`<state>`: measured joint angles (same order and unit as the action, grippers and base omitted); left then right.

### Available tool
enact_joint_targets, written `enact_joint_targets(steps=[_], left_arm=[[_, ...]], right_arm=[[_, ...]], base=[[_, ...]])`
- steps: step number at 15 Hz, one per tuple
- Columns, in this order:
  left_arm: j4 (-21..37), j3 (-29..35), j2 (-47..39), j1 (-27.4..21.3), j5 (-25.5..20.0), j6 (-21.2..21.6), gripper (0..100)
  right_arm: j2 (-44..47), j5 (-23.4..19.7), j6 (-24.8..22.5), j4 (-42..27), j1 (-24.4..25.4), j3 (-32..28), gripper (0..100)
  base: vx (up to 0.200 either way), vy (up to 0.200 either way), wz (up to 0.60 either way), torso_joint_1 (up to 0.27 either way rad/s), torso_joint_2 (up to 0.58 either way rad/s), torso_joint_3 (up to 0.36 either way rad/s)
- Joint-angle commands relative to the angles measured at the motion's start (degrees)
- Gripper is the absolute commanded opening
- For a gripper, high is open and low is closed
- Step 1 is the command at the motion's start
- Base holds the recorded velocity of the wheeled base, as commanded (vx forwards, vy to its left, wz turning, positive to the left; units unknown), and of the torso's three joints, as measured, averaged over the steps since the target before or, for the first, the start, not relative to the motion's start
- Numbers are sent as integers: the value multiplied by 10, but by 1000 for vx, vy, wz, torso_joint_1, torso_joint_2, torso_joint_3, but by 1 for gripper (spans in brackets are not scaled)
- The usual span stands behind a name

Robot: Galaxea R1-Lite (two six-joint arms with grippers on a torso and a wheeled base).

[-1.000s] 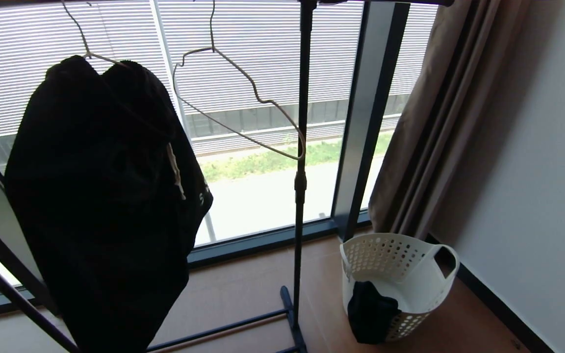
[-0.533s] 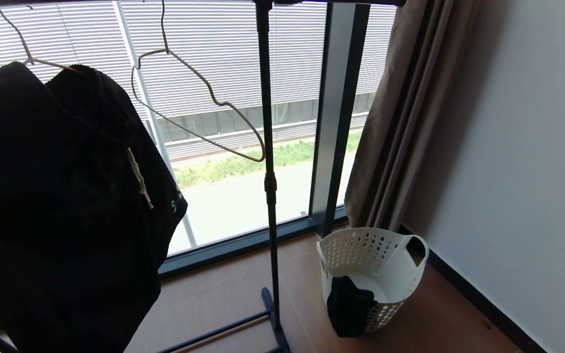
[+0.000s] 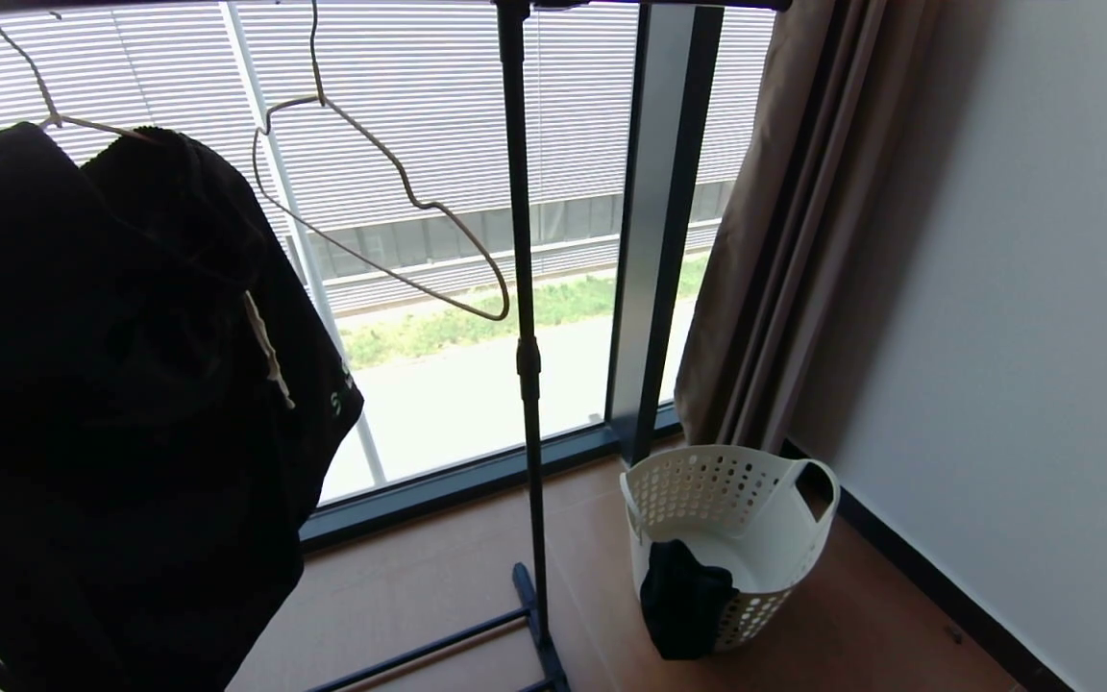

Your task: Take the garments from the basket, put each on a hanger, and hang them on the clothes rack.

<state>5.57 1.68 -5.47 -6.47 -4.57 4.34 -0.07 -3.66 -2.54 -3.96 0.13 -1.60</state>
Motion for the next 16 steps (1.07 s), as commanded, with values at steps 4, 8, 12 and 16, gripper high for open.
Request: enact_joint_targets(steps=[4,8,12,16], left_arm=[[1,-1,-2,9,29,12,100],[0,0,9,86,23,31,100],[-6,-3,53,59,-38,33,100],[-14,-5,53,59,-44,31,100]], right_arm=[[1,0,0,0,0,0,100],[1,0,0,0,0,-1,100],[1,0,0,0,0,-1,100],[1,1,-9,0,0,-1,100]], base=[[0,0,0,0,0,0],[0,0,0,0,0,0],[0,0,0,0,0,0],[0,0,0,0,0,0]])
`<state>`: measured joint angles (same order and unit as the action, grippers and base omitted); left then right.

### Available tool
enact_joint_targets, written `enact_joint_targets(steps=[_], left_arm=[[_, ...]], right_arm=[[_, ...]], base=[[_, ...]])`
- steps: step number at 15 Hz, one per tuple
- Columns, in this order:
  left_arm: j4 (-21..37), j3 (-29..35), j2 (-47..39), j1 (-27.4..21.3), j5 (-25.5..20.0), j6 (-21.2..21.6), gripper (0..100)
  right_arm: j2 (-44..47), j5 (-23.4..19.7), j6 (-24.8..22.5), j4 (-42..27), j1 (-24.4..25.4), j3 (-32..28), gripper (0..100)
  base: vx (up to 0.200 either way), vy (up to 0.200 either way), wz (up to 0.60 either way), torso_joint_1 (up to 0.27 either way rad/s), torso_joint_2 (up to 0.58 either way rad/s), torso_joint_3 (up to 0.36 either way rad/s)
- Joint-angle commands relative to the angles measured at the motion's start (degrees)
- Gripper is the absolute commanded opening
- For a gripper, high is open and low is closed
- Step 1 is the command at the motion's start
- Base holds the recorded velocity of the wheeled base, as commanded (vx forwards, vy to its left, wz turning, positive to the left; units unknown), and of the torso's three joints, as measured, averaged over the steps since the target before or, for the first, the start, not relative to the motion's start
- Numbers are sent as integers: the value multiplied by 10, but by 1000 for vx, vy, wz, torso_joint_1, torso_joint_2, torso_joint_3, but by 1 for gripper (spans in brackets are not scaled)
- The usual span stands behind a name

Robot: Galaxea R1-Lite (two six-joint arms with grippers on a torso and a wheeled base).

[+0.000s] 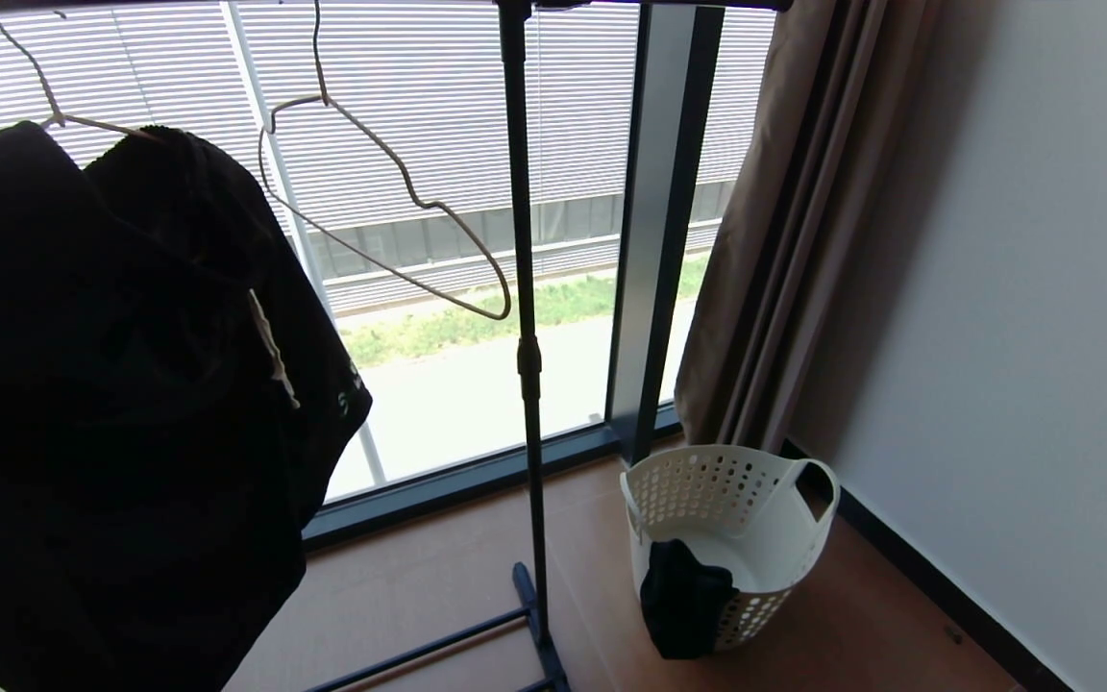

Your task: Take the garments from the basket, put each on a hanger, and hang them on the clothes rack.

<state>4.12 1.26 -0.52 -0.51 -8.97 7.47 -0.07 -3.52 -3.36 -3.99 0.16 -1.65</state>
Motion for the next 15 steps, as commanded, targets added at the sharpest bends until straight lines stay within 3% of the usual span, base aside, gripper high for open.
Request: enact_joint_targets(steps=[1,4,7,10,15], left_arm=[[0,0,3,0,0,0,100],[0,0,3,0,0,0,100],[0,0,3,0,0,0,100],[0,0,3,0,0,0,100],[0,0,3,0,-1,0,100]], right_arm=[[1,0,-1,0,0,0,100],[1,-3,2,0,0,1,100],[1,-3,2,0,0,1,100],[1,-3,2,0,0,1,100],[1,-3,2,0,0,1,100]], base=[[0,-200,0,2,2,-2],[0,-200,0,1,4,2],[0,0,0,0,0,0],[200,0,0,-1,1,2],[0,0,0,0,0,0]])
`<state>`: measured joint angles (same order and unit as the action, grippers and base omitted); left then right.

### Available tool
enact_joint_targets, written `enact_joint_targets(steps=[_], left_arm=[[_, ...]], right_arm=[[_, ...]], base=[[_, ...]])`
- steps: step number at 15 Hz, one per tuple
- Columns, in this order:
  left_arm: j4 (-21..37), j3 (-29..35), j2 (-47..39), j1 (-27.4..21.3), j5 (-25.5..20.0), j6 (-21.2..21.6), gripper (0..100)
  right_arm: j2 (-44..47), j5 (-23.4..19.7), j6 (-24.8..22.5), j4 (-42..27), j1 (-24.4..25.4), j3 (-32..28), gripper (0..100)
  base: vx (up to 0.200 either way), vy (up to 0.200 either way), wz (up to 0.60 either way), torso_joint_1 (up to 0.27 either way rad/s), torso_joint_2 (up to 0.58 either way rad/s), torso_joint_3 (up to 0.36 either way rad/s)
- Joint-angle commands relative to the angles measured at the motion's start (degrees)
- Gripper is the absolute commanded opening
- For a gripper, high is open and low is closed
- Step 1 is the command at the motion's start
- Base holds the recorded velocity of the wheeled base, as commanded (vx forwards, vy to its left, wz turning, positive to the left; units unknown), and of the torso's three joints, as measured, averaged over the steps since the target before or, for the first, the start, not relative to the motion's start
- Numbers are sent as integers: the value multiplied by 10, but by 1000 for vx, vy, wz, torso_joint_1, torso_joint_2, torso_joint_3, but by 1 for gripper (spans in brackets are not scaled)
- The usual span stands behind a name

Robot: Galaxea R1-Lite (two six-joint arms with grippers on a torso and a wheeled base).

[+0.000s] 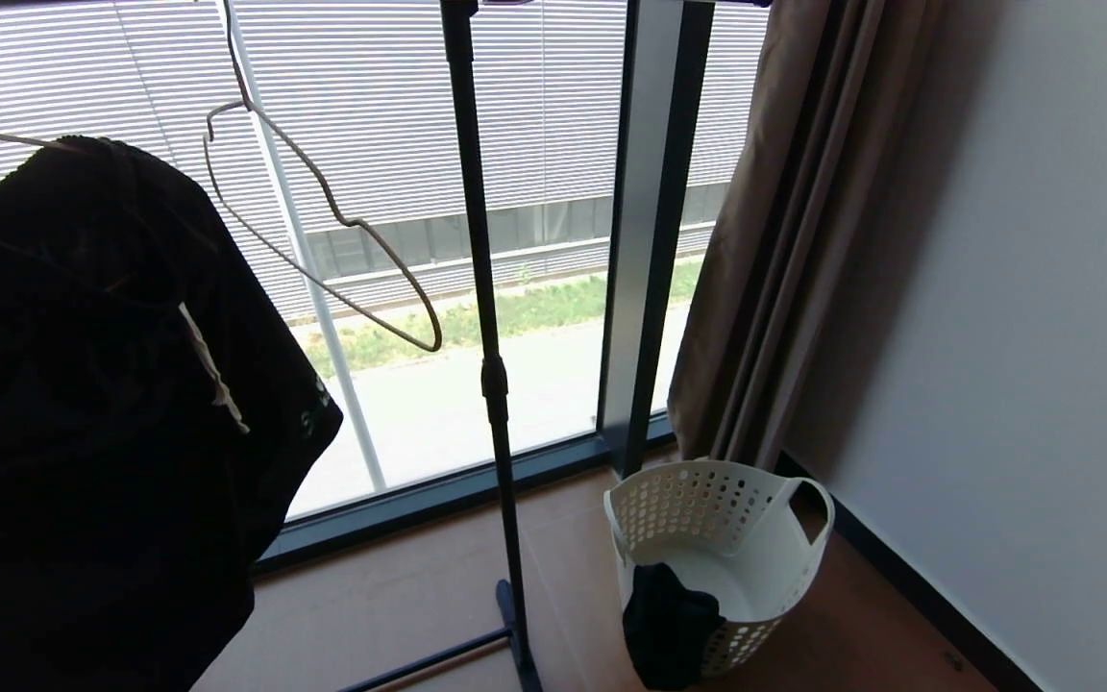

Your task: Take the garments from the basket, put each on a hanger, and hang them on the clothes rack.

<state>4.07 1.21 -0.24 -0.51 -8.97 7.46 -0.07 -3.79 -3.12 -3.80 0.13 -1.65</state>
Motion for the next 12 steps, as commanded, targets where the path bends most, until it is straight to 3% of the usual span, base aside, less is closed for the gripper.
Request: enact_joint_targets(steps=[1,9,12], left_arm=[[1,0,1,0,-1,0,100],[1,0,1,0,-6,0,100],[1,0,1,0,-6,-1,100]], right_arm=[[1,0,0,-2,0,1,100],[1,0,0,-2,0,1,100],[1,0,0,-2,0,1,100]], base=[[0,0,0,-61,227,183],[0,0,0,-49,410,356],[0,0,0,-4,141,33]])
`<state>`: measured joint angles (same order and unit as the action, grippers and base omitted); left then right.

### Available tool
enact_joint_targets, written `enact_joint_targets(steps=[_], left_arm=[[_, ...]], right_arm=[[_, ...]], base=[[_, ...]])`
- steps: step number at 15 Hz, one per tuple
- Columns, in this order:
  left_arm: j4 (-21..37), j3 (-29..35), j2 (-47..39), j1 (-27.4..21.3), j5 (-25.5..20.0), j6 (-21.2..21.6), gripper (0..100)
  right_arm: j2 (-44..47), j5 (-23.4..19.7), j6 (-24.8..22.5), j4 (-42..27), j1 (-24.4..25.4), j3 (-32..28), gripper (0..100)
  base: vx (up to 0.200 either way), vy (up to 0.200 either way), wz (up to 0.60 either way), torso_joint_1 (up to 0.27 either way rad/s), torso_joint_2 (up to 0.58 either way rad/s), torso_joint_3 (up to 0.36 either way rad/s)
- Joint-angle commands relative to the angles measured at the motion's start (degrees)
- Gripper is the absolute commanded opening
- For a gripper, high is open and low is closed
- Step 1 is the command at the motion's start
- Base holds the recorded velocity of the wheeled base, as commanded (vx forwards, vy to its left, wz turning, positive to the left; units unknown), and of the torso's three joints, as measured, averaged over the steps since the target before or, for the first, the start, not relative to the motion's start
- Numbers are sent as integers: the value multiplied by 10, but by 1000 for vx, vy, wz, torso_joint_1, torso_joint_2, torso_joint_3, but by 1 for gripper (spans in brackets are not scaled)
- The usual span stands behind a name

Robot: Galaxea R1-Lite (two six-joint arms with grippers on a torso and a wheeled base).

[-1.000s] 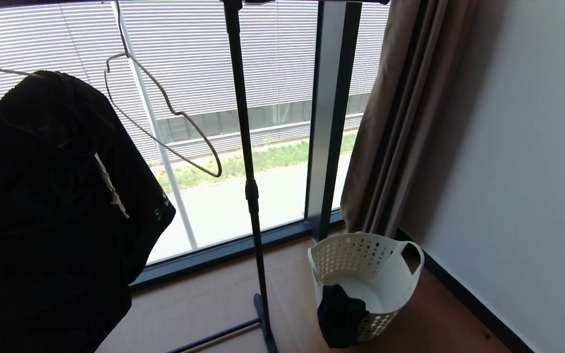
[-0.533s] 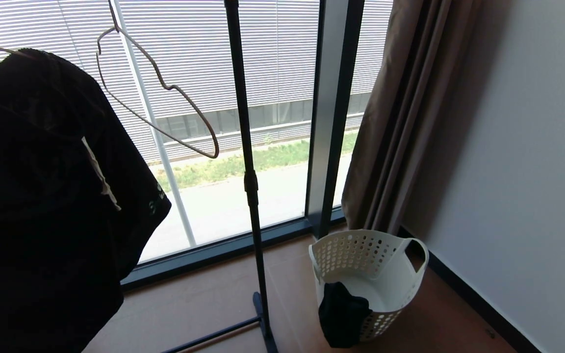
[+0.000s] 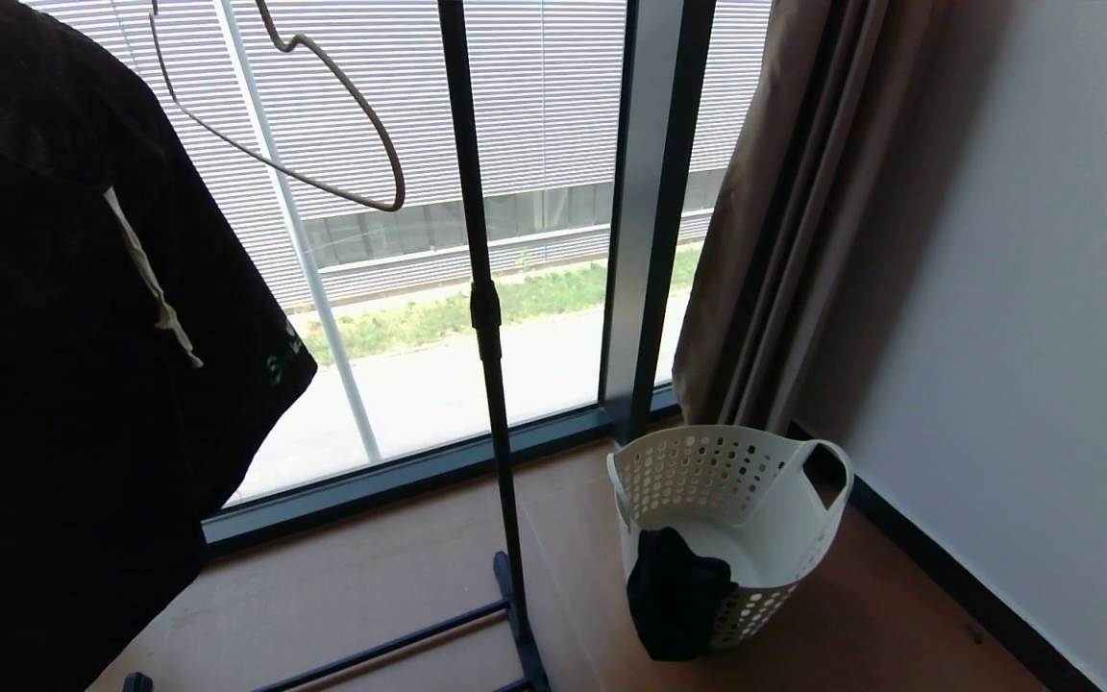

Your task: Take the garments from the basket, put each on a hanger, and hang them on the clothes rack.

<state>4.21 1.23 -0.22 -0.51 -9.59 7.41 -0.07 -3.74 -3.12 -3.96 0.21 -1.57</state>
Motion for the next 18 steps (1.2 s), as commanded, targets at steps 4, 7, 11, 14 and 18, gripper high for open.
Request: enact_joint_targets(steps=[4,7,11,14,18], left_arm=[[0,0,0,0,0,1,100],[0,0,0,0,0,1,100],[0,0,0,0,0,1,100],[0,0,0,0,0,1,100],[0,0,0,0,0,1,100]], right_arm=[[1,0,0,0,0,0,100],[1,0,0,0,0,-1,100],[1,-1,0,0,0,-1,100],[1,-7,-1,0,0,-1,100],[1,-7,-1,0,0,-1,100]], base=[[0,0,0,2,22,-163],[0,0,0,1,1,-193],[0,0,0,5,4,-198],[0,0,0,7,2,-199],[0,0,0,5,2,-198]])
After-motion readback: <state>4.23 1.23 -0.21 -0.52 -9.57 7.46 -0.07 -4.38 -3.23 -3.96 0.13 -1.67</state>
